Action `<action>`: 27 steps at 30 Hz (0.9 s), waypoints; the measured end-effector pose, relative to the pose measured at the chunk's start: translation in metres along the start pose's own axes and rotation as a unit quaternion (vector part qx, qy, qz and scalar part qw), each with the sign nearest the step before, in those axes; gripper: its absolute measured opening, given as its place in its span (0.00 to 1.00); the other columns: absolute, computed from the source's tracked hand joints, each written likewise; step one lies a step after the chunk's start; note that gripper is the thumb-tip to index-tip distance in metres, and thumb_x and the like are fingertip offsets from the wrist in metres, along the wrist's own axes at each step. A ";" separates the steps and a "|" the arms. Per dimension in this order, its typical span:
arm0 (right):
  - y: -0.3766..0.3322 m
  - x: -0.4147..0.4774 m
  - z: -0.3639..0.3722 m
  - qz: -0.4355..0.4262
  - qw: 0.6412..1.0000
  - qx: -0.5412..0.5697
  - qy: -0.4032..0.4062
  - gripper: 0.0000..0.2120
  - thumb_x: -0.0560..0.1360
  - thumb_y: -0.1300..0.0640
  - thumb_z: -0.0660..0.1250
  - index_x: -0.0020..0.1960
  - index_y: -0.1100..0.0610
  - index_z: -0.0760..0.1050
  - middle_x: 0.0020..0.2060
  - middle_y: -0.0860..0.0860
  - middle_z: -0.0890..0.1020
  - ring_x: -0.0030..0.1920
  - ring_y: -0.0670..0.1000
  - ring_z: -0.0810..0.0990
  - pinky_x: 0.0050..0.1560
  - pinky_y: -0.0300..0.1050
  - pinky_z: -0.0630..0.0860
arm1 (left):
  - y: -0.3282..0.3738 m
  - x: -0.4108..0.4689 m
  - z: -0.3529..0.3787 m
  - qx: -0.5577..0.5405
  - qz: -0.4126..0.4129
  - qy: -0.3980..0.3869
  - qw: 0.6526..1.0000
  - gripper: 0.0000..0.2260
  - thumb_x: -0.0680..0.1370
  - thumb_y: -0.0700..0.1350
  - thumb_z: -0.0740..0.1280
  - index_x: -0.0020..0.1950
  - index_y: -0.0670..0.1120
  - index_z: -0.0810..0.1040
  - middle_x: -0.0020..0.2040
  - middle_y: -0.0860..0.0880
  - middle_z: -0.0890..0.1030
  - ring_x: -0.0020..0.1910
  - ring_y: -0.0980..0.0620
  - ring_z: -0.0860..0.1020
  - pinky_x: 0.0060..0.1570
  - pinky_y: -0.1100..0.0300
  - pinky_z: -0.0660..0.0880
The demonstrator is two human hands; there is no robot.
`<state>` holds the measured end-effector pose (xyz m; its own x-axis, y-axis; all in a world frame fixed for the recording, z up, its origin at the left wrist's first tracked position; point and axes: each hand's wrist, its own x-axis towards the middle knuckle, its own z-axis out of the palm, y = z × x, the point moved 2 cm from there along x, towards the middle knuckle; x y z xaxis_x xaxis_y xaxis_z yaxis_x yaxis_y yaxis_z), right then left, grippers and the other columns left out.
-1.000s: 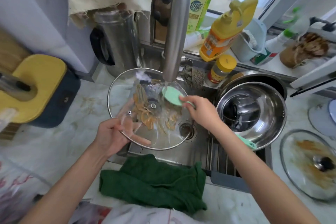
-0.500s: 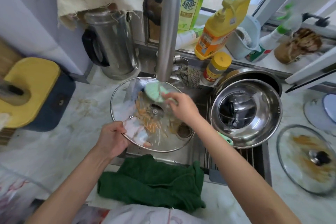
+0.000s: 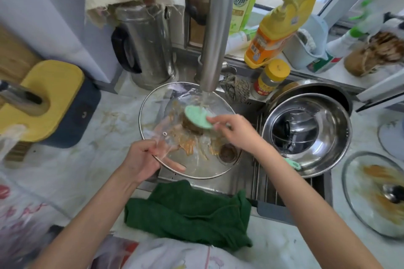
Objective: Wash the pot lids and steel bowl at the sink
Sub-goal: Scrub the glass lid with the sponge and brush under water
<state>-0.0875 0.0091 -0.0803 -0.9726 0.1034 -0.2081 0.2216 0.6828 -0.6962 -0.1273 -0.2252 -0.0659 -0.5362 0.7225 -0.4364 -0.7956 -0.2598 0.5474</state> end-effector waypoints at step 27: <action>-0.033 0.005 0.025 0.009 0.996 0.088 0.018 0.12 0.77 0.58 0.66 0.60 0.53 0.80 0.57 0.50 0.82 0.45 0.42 0.79 0.51 0.43 0.78 | 0.004 0.022 0.009 0.090 -0.011 0.010 0.996 0.44 0.58 0.33 0.56 0.76 0.48 0.60 0.64 0.43 0.78 0.56 0.38 0.80 0.35 0.38 0.80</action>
<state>-0.0979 -0.0314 -0.0755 -0.9695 0.1428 -0.1992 0.2450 0.5429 -0.8033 -0.1397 -0.2042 -0.0670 -0.5266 0.7137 -0.4618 -0.7444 -0.1249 0.6559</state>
